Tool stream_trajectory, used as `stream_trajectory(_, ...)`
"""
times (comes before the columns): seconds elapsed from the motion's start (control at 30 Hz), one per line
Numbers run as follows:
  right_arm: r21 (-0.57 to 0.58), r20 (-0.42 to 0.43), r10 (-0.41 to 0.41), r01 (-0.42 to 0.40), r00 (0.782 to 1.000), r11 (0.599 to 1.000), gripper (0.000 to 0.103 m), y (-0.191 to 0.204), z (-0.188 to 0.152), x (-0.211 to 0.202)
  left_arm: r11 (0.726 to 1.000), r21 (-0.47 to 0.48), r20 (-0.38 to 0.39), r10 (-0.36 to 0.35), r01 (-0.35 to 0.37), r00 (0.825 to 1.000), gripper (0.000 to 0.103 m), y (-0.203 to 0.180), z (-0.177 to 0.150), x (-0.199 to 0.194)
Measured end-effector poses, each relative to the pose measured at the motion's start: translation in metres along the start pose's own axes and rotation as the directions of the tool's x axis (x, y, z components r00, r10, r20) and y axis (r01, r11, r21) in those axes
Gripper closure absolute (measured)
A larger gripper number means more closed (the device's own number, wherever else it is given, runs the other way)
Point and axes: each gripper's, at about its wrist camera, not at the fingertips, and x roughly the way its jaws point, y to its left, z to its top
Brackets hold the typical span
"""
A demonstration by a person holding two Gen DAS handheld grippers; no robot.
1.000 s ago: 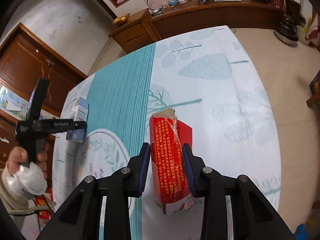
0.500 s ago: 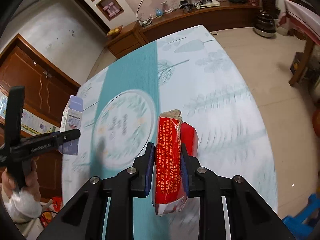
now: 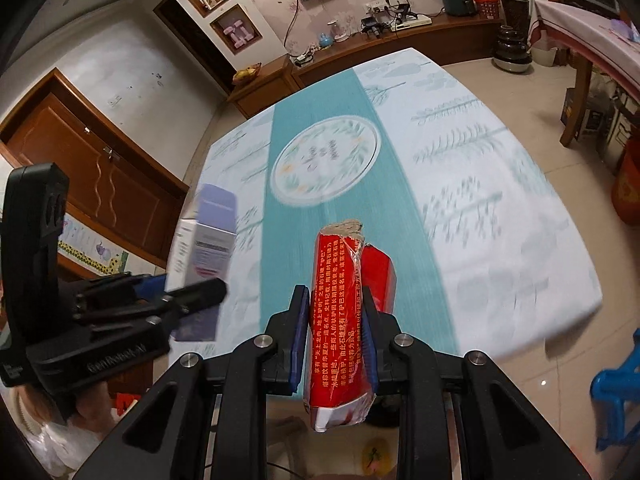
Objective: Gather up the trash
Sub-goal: 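Lower both boxes into the black bin and open both tools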
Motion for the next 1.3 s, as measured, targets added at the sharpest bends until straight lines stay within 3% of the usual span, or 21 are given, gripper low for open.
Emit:
stream_trajectory(0.27, 0.005, -0.044, -0.020, 0.020, 0.999, 1.000, 0.079, 0.025, -0.077, -0.036, 1.000, 0.015, -0.010, -0.012, 0.012, 1.000, 0.072, -0.016, -0.071, -0.030)
stream_trajectory(0.63, 0.015, -0.105, -0.004, 0.006, 0.994, 1.000, 0.079, 0.003, -0.114, -0.048, 0.998, -0.053, -0.017, 0.020, -0.021, 1.000, 0.072, -0.035, -0.111, -0.031)
stream_trajectory(0.9, 0.034, -0.168, 0.016, -0.011, 0.986, 0.999, 0.079, -0.035, -0.140, -0.025, 0.990, -0.133, -0.050, 0.048, -0.055, 0.998, 0.072, -0.047, -0.143, 0.002)
stream_trajectory(1.3, 0.030, -0.244, 0.017, -0.010, 0.970, 1.000, 0.079, -0.077, -0.175, 0.045, 0.972, -0.200, -0.052, 0.118, -0.126, 0.992, 0.072, -0.045, -0.176, 0.070)
